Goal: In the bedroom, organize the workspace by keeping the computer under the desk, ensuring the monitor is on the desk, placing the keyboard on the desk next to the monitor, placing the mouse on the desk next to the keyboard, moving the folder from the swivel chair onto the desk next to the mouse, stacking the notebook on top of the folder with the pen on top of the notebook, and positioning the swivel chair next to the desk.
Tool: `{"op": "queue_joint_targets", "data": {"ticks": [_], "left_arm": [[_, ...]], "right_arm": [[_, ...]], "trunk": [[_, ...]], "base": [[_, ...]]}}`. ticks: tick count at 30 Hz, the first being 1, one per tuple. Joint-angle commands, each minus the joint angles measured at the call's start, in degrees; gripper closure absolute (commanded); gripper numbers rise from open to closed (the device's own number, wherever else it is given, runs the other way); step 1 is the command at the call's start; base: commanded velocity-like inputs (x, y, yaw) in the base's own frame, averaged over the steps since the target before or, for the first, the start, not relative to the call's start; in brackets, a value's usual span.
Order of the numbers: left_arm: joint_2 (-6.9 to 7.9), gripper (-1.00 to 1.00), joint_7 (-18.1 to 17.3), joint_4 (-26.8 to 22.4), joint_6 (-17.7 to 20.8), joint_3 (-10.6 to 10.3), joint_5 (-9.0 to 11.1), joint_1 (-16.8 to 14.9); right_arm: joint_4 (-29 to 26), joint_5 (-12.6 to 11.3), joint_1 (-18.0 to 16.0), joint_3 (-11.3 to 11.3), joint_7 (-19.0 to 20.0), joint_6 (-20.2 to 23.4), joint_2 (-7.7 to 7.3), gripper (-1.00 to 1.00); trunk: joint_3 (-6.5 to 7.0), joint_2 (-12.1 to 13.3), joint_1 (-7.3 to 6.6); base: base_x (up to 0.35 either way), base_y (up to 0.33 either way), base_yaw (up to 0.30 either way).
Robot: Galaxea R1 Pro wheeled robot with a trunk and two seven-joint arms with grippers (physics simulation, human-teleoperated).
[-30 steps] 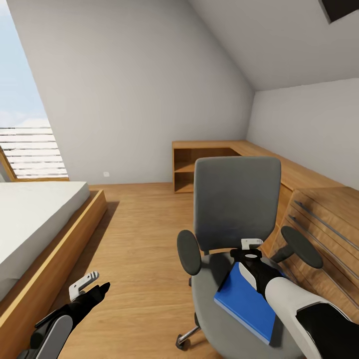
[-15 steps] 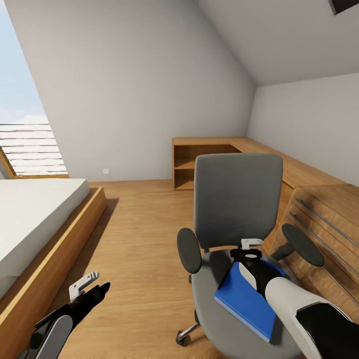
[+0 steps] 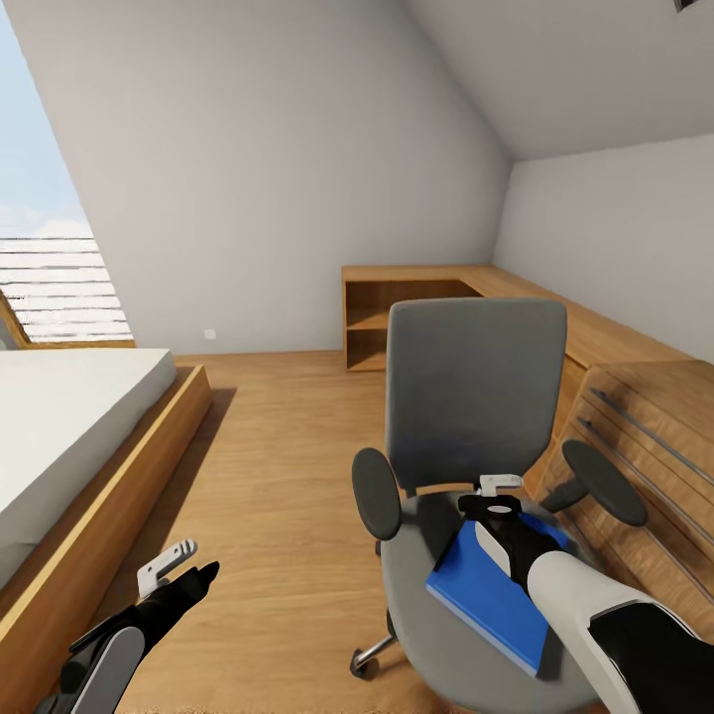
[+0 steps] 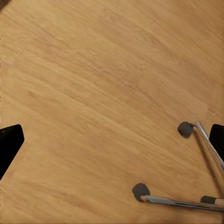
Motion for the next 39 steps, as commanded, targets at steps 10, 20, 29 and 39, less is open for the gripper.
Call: {"op": "queue_joint_targets", "data": {"ticks": [10, 20, 29, 39], "left_arm": [[0.01, -1.00, 0.5, 0.0, 0.1, 0.0, 0.5, 0.0], [0.01, -1.00, 0.5, 0.0, 0.1, 0.0, 0.6, 0.0], [0.01, -1.00, 0.5, 0.0, 0.1, 0.0, 0.6, 0.0], [0.01, -1.00, 0.5, 0.0, 0.1, 0.0, 0.6, 0.0]], "right_arm": [[-0.2, -0.4, 0.0, 0.5, -0.4, 0.4, -0.09, -1.00], [-0.2, -0.3, 0.0, 0.5, -0.5, 0.4, -0.11, -1.00], [-0.2, -0.3, 0.0, 0.5, -0.5, 0.4, -0.11, -1.00], [-0.2, -0.3, 0.0, 0.5, -0.5, 0.4, -0.11, -1.00]], "trunk": [[-0.32, 0.0, -0.01], [-0.32, 0.0, -0.01], [-0.32, 0.0, -0.01], [-0.32, 0.0, -0.01]], "base": [[-0.012, 0.000, 0.000], [-0.108, -0.012, 0.000], [-0.043, 0.000, 0.000], [-0.110, 0.000, 0.000]]}}
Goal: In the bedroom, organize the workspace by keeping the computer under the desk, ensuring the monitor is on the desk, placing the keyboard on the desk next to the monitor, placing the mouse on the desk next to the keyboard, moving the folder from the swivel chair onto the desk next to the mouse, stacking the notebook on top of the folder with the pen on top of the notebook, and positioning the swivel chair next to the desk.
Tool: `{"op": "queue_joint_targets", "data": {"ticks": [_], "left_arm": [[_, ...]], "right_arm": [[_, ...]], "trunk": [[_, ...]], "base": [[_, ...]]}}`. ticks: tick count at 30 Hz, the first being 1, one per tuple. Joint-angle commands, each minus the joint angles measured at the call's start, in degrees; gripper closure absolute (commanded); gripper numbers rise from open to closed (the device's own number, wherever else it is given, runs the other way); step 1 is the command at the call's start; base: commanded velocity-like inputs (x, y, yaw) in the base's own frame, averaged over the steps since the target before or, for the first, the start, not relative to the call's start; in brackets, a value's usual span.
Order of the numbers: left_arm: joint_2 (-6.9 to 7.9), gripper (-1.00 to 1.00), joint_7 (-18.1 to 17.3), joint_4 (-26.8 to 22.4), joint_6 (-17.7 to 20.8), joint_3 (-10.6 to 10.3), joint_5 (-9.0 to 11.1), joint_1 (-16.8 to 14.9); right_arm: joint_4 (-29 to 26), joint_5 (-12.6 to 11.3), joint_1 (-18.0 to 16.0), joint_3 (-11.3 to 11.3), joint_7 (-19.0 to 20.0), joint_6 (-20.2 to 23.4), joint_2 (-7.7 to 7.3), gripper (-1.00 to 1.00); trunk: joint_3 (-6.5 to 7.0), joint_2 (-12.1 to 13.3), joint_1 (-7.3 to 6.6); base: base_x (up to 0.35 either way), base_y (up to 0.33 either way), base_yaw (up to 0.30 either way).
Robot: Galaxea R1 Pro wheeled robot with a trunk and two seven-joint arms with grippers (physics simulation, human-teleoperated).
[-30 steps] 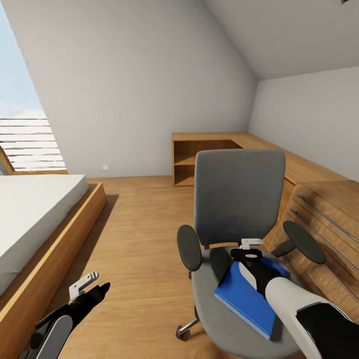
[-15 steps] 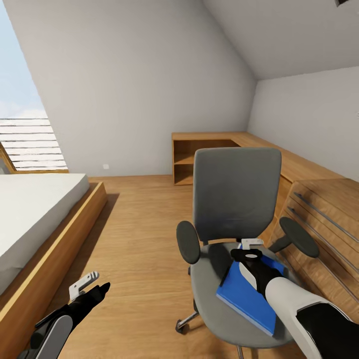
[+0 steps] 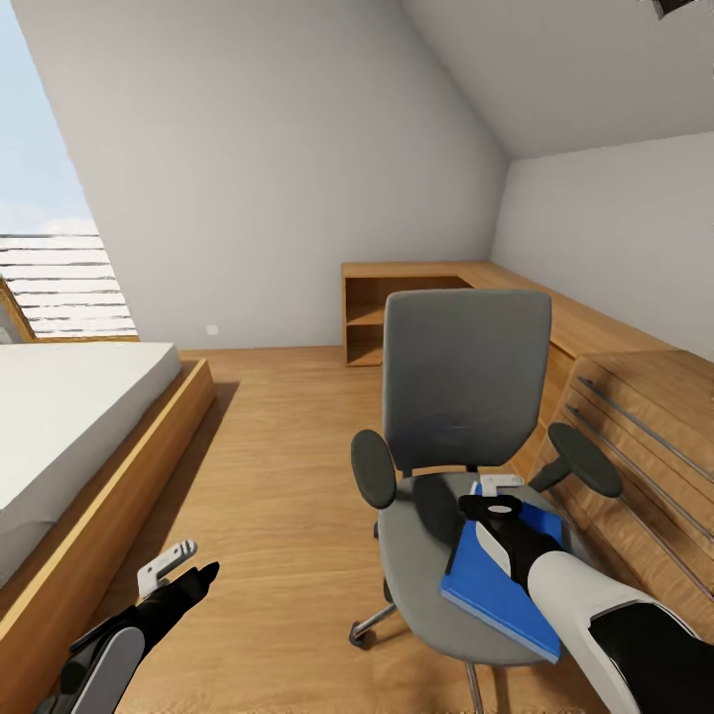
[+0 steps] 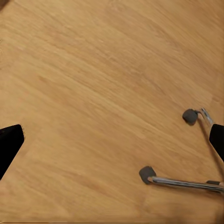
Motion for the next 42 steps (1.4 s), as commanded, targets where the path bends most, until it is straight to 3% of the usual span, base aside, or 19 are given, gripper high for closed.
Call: {"op": "queue_joint_targets", "data": {"ticks": [1, 22, 42], "left_arm": [[0.01, -1.00, 0.5, -0.1, 0.1, 0.0, 0.6, 0.0], [0.01, -1.00, 0.5, 0.1, 0.2, 0.0, 0.6, 0.0], [0.01, -1.00, 0.6, 0.1, 0.2, 0.0, 0.6, 0.0]], "right_arm": [[-0.2, -0.4, 0.0, 0.5, -0.3, 0.4, -0.04, -1.00], [-0.3, -0.5, 0.0, 0.5, -0.4, 0.2, 0.04, -1.00], [-0.3, -0.6, 0.0, 0.5, -0.5, 0.2, 0.04, -1.00]], "trunk": [[-0.05, 0.0, -0.02], [-0.03, 0.0, -0.02], [1.27, 0.0, -0.02]], "base": [[-0.179, 0.000, 0.000], [-0.039, 0.000, 0.000], [0.000, 0.000, -0.073]]}}
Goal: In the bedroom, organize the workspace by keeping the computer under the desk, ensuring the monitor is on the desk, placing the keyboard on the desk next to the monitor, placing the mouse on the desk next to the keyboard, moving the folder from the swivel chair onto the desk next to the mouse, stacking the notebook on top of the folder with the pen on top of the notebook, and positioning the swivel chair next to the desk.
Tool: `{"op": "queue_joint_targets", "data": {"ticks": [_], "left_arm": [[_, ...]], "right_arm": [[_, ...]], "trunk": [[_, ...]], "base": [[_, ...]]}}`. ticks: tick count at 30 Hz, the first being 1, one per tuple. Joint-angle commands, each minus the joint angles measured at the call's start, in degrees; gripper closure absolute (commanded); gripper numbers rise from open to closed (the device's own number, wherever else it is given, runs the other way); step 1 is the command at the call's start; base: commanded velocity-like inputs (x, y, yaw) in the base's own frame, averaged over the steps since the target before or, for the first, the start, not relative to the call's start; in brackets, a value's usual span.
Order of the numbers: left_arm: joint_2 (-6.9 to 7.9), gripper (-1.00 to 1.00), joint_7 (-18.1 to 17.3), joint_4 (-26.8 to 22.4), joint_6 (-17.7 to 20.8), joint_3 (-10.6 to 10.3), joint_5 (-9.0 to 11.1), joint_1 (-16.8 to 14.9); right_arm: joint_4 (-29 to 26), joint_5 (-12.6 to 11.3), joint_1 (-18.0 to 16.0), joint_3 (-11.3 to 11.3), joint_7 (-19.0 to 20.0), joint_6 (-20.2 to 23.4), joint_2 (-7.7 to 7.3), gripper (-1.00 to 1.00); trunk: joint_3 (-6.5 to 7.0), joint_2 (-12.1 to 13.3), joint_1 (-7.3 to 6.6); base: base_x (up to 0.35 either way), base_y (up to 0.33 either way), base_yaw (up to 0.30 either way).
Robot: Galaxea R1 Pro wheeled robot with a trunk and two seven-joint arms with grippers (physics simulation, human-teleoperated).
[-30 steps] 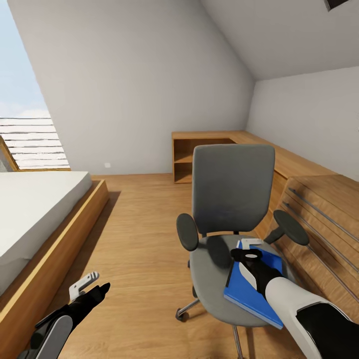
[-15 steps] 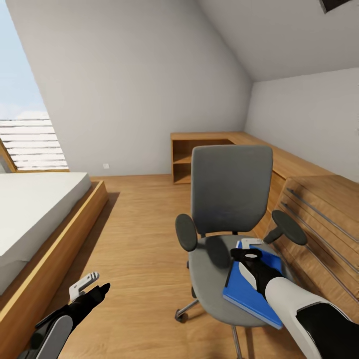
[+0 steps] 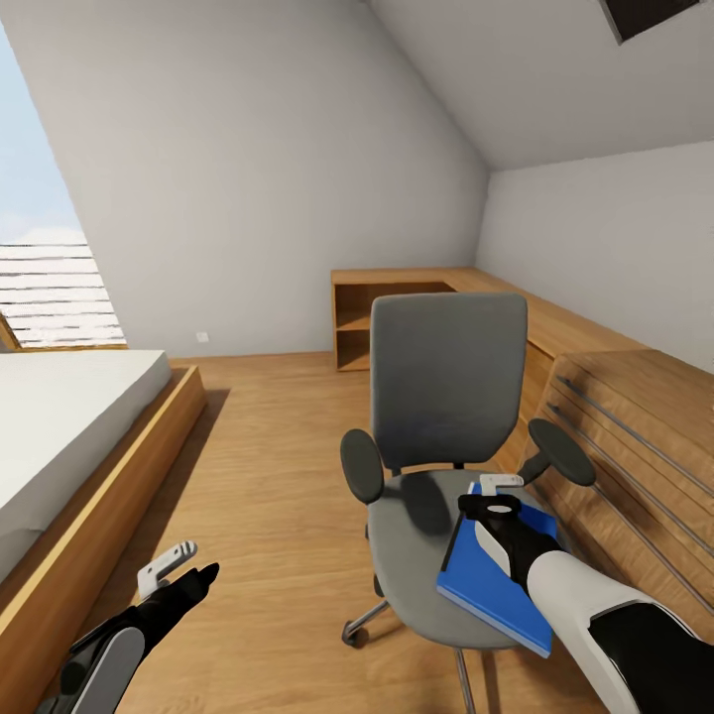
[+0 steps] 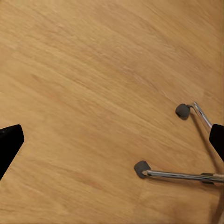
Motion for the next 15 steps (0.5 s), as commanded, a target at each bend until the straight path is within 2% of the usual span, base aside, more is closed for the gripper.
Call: {"op": "queue_joint_targets", "data": {"ticks": [1, 15], "left_arm": [[0.01, -1.00, 0.5, -0.1, 0.1, 0.0, 0.6, 0.0], [0.01, -1.00, 0.5, -0.1, 0.1, 0.0, 0.6, 0.0]], "right_arm": [[-0.2, -0.4, 0.0, 0.5, -0.3, 0.4, -0.04, -1.00], [-0.2, -0.4, 0.0, 0.6, -0.1, 0.4, -0.04, -1.00]], "trunk": [[-0.04, 0.0, -0.01], [0.00, 0.0, -0.01]], "base": [[0.000, 0.000, -0.011], [0.000, 0.000, -0.002]]}}
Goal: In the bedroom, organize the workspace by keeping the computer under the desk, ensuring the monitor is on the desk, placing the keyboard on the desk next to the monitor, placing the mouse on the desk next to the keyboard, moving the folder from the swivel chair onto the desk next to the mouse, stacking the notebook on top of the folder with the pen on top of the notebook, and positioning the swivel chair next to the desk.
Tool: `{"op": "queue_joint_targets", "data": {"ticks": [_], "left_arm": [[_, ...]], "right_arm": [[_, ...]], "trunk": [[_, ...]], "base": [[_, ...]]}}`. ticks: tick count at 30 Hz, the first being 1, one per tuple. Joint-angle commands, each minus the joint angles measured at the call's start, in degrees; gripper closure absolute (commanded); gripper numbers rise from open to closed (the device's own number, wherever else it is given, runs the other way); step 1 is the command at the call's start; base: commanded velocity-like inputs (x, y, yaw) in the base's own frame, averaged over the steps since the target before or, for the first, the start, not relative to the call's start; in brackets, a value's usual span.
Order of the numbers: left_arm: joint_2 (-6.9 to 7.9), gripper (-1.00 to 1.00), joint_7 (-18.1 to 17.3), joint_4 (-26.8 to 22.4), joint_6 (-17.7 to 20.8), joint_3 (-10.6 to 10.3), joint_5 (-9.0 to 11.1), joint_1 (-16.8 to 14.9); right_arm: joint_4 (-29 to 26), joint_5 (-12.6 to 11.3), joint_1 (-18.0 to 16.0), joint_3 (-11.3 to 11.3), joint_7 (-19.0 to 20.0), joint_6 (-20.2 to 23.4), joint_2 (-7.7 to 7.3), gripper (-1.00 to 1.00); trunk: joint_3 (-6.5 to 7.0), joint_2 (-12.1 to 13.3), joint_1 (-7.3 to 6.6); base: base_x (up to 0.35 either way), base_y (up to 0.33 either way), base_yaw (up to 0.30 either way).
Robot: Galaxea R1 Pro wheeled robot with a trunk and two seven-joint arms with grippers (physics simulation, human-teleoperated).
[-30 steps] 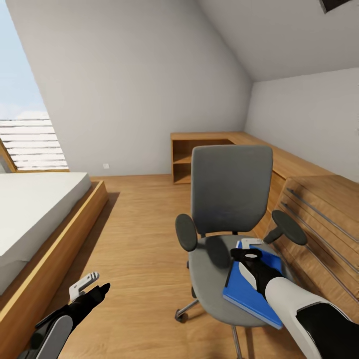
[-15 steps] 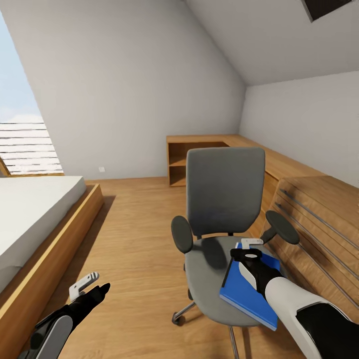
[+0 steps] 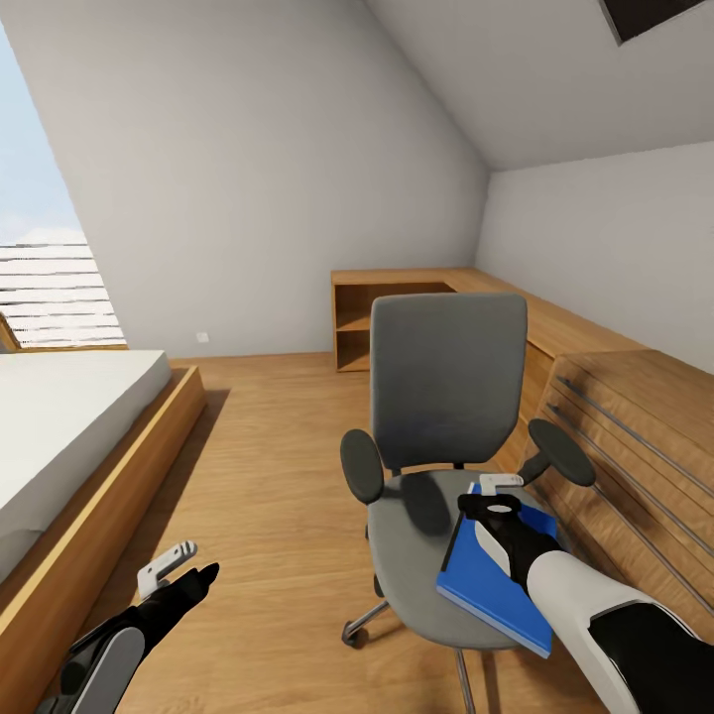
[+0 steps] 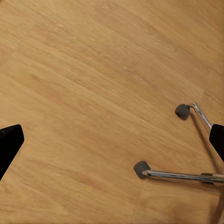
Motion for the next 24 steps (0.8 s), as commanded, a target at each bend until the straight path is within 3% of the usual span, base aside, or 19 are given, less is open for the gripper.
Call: {"op": "queue_joint_targets", "data": {"ticks": [1, 9, 18, 24], "left_arm": [[0.01, -1.00, 0.5, -0.1, 0.1, 0.0, 0.6, 0.0], [0.01, -1.00, 0.5, -0.1, 0.1, 0.0, 0.6, 0.0], [0.01, -1.00, 0.5, 0.2, 0.1, 0.0, 0.5, 0.0], [0.01, -1.00, 0.5, 0.3, 0.1, 0.0, 0.5, 0.0]], "right_arm": [[-0.2, -0.4, 0.0, 0.5, -0.3, 0.4, -0.04, -1.00], [-0.6, -0.4, 0.0, 0.4, -0.3, 0.4, -0.04, -1.00], [-0.6, -0.4, 0.0, 0.4, -0.4, 0.4, -0.04, -1.00], [-0.5, -0.4, 0.0, 0.4, -0.3, 0.4, -0.09, -1.00]], "trunk": [[-0.06, 0.0, -0.01], [-0.06, 0.0, -0.01], [-0.06, 0.0, -0.01], [-0.06, 0.0, -0.01]], "base": [[0.000, 0.000, 0.000], [0.004, 0.000, 0.000], [0.191, 0.000, 0.000], [0.031, 0.000, 0.000]]}}
